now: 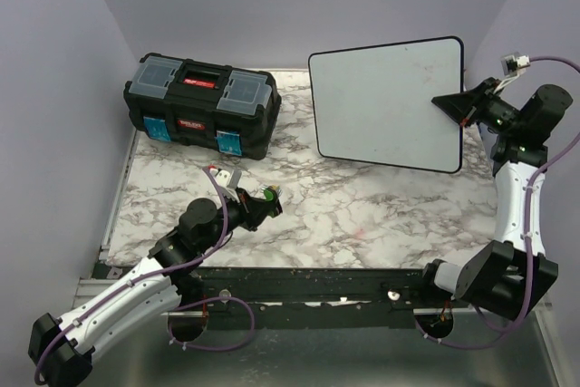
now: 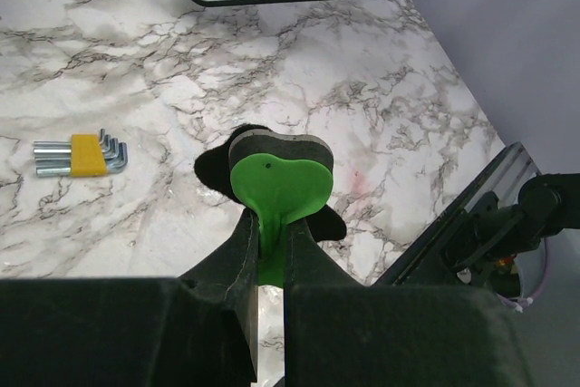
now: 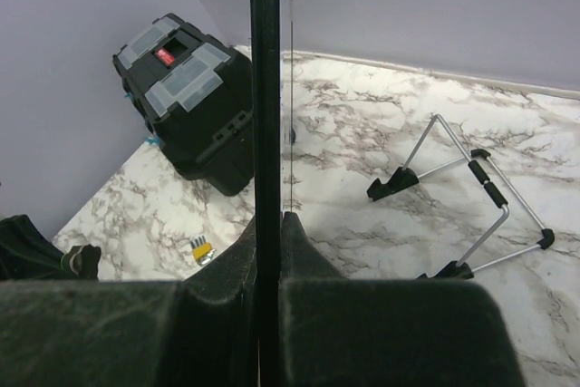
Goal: Erase the whiteboard
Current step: Place the whiteboard on the whiteboard stand.
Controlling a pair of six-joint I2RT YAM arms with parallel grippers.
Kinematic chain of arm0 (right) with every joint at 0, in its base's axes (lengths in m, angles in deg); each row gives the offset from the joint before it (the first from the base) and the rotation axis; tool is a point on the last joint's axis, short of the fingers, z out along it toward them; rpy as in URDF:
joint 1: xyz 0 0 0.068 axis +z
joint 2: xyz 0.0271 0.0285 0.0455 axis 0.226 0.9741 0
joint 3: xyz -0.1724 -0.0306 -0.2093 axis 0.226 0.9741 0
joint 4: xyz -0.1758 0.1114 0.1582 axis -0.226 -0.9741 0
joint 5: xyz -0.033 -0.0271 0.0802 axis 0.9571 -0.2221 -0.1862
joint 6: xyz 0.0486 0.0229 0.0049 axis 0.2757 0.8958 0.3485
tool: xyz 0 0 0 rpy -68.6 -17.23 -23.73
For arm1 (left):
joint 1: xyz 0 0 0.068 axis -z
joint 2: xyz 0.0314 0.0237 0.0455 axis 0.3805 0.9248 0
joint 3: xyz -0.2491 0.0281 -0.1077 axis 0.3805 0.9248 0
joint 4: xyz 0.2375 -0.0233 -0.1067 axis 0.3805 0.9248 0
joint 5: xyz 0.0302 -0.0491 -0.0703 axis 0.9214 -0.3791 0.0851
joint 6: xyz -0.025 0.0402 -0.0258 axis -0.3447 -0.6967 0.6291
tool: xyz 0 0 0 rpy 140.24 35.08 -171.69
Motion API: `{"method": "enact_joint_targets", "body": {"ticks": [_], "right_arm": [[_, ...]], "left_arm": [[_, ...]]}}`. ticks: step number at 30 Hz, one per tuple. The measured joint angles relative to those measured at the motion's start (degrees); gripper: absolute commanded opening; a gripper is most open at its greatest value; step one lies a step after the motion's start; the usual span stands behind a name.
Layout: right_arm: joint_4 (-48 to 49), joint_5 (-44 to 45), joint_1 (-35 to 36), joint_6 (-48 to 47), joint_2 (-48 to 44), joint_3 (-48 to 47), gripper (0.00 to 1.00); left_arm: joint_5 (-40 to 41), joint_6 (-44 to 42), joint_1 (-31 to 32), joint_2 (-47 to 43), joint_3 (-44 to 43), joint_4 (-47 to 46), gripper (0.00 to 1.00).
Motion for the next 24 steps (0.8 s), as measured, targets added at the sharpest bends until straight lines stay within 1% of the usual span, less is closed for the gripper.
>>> {"method": "enact_joint_targets", "body": {"ticks": [9,17,24], "right_arm": [[7.3,0.0,0.2,3.3,2.1,0.4,0.01],[11.7,0.0,0.2,4.9,3.1,0.4,0.01],[18.0,0.4,0.3,8.1,5.5,0.4,0.01]], "left_arm": [[-0.1,0.9,0.0,0.8,0.1,-0.1,0.00],[-1.0,1.5,0.0,1.8,0.4,-0.1,0.00],[-1.5,1.5,0.0,1.8,0.4,-0.1,0.00]]}}
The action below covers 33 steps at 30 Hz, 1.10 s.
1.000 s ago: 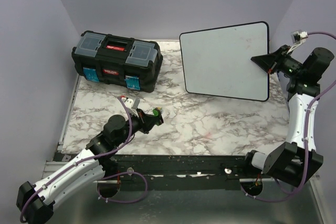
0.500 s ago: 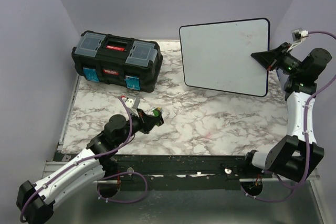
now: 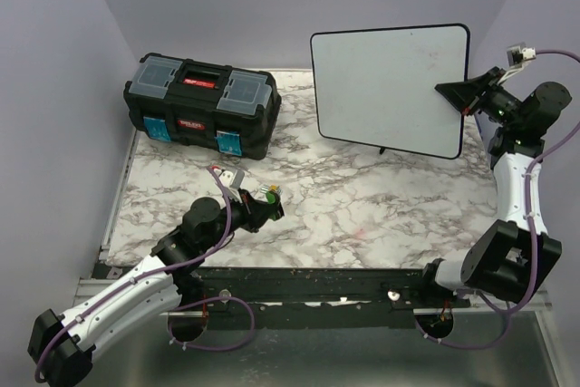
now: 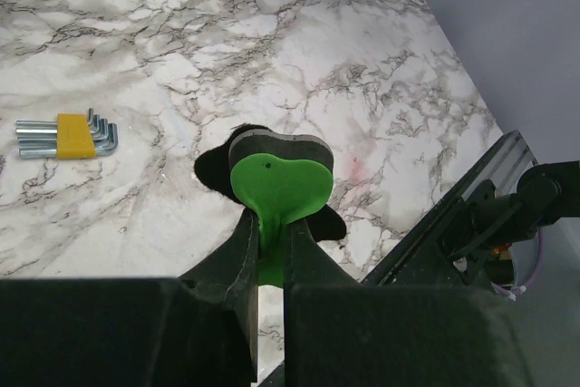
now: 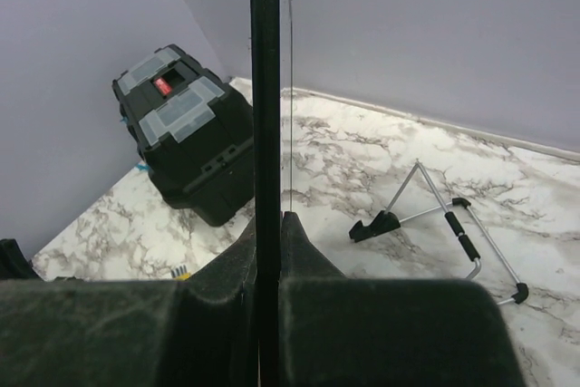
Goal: Erase the whiteboard
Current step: Place the whiteboard on the whiteboard stand.
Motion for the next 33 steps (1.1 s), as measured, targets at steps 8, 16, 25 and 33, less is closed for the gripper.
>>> {"method": "enact_joint_targets", "body": {"ticks": [8,16,25,33], "right_arm": [[10.9,3.7,0.0,5.7,4.8,0.1,0.01],[22.1,9.3,0.0,8.0,9.5,5.0,0.01],[31.4,13.6,0.5,7.7,14.0,10.1,0.01],[36.3,15.1,0.6,7.6,16.6,12.3,0.01]], "left_arm": [[0.0,0.0,0.0,0.0,0.0,0.1,0.00],[0.0,0.0,0.0,0.3,0.0,0.3,0.00],[-0.1,0.3,0.0,3.7,-1.4,0.5,0.00],[-0.1,0.7,0.0,4.4,-1.8,0.5,0.00]]}}
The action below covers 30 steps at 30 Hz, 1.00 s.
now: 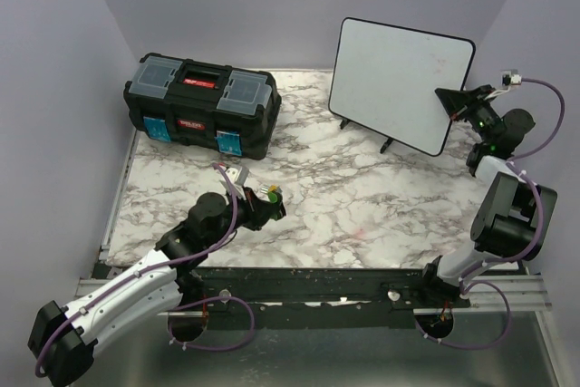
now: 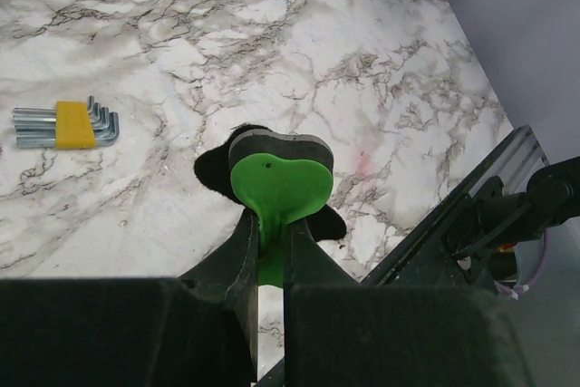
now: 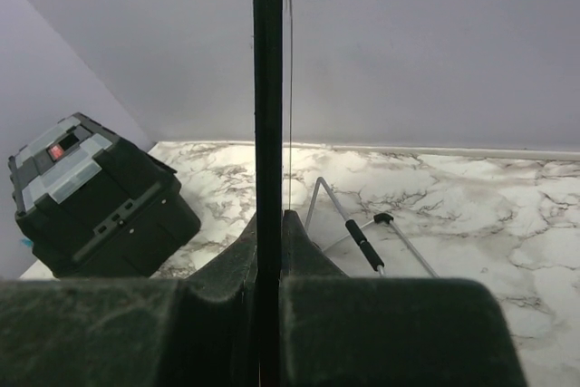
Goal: Erase the whiteboard
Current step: Place the whiteboard on the whiteboard stand.
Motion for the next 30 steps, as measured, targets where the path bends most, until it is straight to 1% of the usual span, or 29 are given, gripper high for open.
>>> {"method": "enact_joint_targets", "body": {"ticks": [9,22,26,30], "right_arm": [[5.5,-1.0,-2.2,1.8,0.6,3.1,0.01],[12.0,-5.2,-5.2,2.8,6.0,4.4,0.07],[12.9,-6.6,-6.0,3.4,8.0,3.8,0.12],[13.1,-9.0,-7.1,2.7,10.7,2.4,0.20]], "left_arm": [[-0.1,0.0,0.0,0.2,0.0,0.0,0.00],[-0.8,0.0,0.0,0.1,0.0,0.0,0.00],[-0.8,0.2,0.0,-0.4,0.0,0.0,0.00],[-0.8,0.2,0.0,-0.5,0.0,0.1,0.00]]}}
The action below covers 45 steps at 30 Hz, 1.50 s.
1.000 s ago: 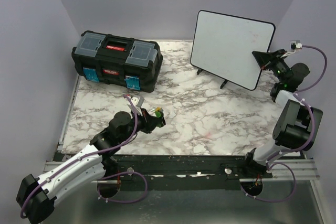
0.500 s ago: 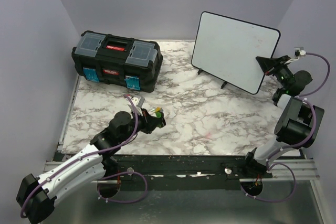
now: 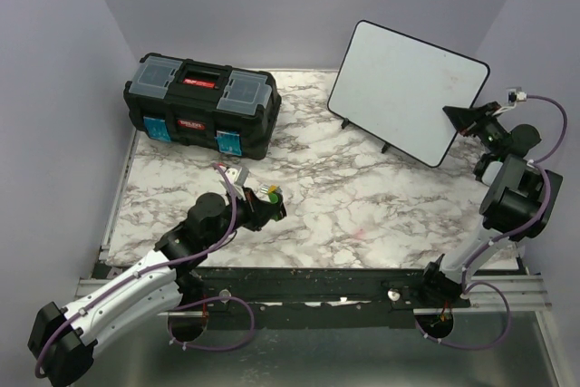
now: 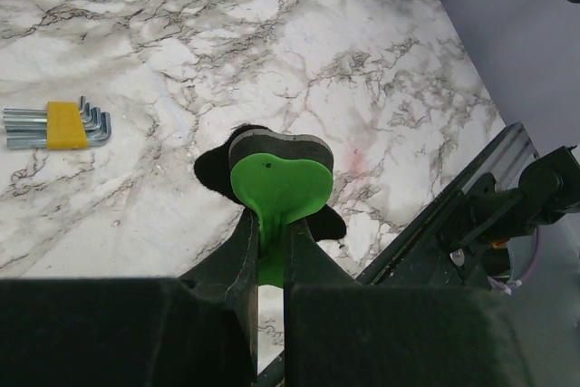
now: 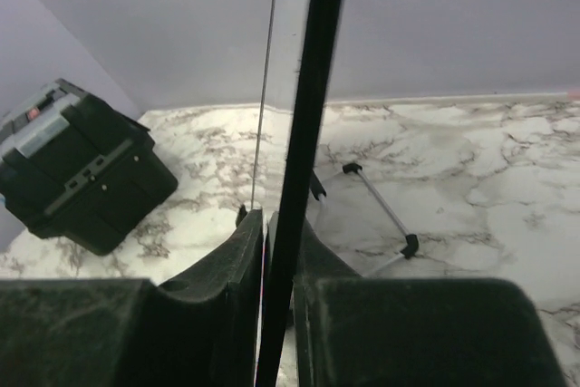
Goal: Erase the whiteboard
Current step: Place the whiteboard on the whiteboard stand.
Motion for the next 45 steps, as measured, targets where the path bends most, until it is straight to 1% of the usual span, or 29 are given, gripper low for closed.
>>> {"method": "enact_joint_targets", "body": {"ticks": [3,10,14,17,20,21,25,28,31,35,45], "right_arm": [[-1.4,-2.1,-0.9,-1.7,2.2,-1.3,0.23],[-9.8,-4.9,-1.2,-8.0,3.7,-5.6,0.23],[-13.1,-6.9,-1.2,-11.4,3.7,-7.5,0.29],[-17.6,-8.7,-1.2,-16.1,3.7,-8.2,0.29],[-25.6,-9.4,-1.2,-22.7,3.7,-9.2,0.25],[-29.0,-9.6,-1.2,-25.3,3.7,-9.8,0.23],[-42.6,-10.3,-1.0,-35.7,3.6,-14.2,0.16],[-48.7,-10.9,-0.6,-40.8,3.4,-16.9,0.13],[-51.8,-11.3,-0.1,-43.3,3.3,-18.6,0.12],[-53.9,-11.3,0.8,-44.4,3.3,-20.1,0.12],[-54.8,-10.3,2.3,-44.1,3.3,-21.6,0.12]], "left_arm": [[0.0,0.0,0.0,0.0,0.0,0.0,0.00],[0.0,0.0,0.0,0.5,0.0,0.3,0.00],[0.0,0.0,0.0,1.0,0.0,0.3,0.00],[0.0,0.0,0.0,1.5,0.0,0.3,0.00],[0.0,0.0,0.0,1.7,0.0,0.3,0.00],[-0.1,0.0,0.0,1.8,0.0,0.3,0.00],[-0.2,0.0,0.0,2.3,-0.3,0.4,0.00],[-0.3,0.0,0.0,2.5,-0.7,0.3,0.00],[-0.3,0.0,0.0,2.7,-0.8,0.3,0.00],[-0.3,0.0,0.0,2.8,-0.8,0.3,0.00],[-0.5,-0.1,0.0,3.5,-1.2,0.4,0.00]]}}
